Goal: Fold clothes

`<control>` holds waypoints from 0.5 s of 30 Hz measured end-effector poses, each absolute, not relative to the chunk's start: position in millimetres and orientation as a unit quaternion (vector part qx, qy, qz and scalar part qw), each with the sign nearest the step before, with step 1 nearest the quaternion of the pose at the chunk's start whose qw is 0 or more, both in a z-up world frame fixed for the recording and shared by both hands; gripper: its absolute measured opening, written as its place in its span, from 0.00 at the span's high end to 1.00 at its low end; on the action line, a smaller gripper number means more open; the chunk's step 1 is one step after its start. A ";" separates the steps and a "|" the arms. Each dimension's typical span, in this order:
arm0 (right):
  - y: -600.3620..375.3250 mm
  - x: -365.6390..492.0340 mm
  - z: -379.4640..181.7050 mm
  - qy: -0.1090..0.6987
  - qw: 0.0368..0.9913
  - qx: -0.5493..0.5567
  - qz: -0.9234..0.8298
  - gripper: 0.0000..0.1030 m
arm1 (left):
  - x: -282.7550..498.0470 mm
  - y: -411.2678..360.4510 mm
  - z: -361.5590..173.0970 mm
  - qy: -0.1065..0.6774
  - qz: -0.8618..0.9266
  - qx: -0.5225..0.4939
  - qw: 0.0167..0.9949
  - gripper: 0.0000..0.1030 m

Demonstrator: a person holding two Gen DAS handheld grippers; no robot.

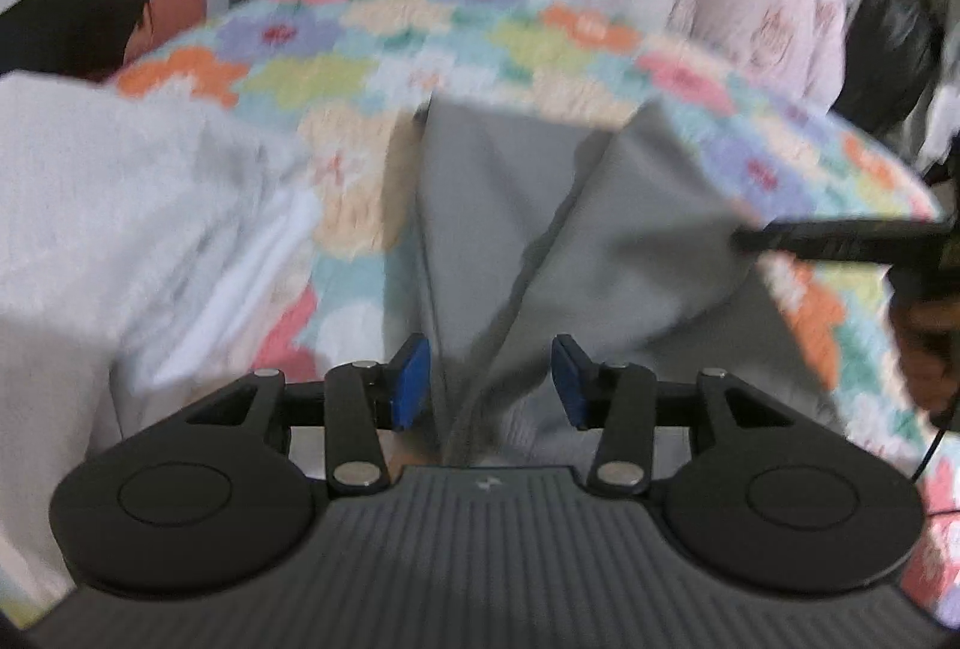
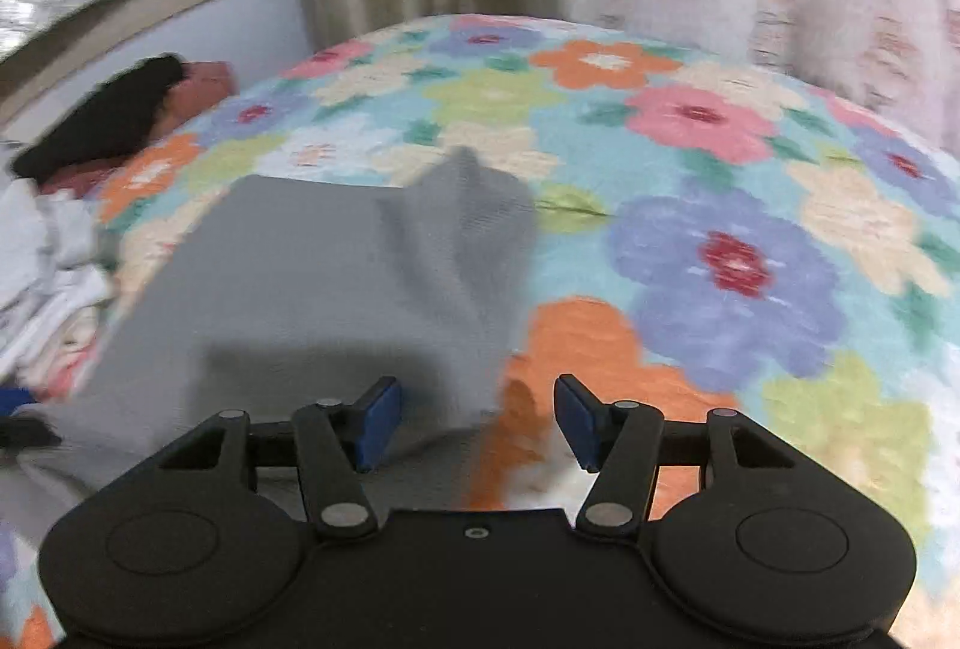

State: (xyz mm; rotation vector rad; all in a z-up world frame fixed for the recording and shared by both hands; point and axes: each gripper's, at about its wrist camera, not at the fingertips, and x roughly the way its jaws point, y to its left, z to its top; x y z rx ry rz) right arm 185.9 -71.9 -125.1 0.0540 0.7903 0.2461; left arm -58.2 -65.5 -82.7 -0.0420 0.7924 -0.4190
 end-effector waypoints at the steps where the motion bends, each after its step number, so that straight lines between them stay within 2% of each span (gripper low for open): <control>1: -67.9 185.0 -126.2 0.380 0.914 0.023 0.139 0.50 | -58.1 -65.3 -79.9 0.373 -0.206 -0.020 0.905 0.56; 2: -62.2 183.9 -126.9 0.380 0.913 0.006 0.146 0.72 | -57.5 -65.0 -79.2 0.367 -0.209 -0.021 0.906 0.55; 3: -57.2 183.6 -126.6 0.378 0.913 -0.017 0.150 0.83 | -56.4 -64.7 -80.1 0.367 -0.211 -0.022 0.906 0.55; 8: -38.0 194.3 -98.2 0.339 0.916 -0.067 0.202 0.88 | -52.4 -63.8 -84.2 0.354 -0.216 -0.031 0.910 0.54; 12: -16.2 234.6 -53.7 0.309 0.914 -0.043 0.260 0.88 | -50.1 -62.8 -86.2 0.337 -0.216 -0.043 0.915 0.55; 15: 11.3 277.4 -38.7 0.315 0.904 -0.007 0.290 0.87 | -47.1 -57.6 -87.8 0.340 -0.219 -0.068 0.912 0.49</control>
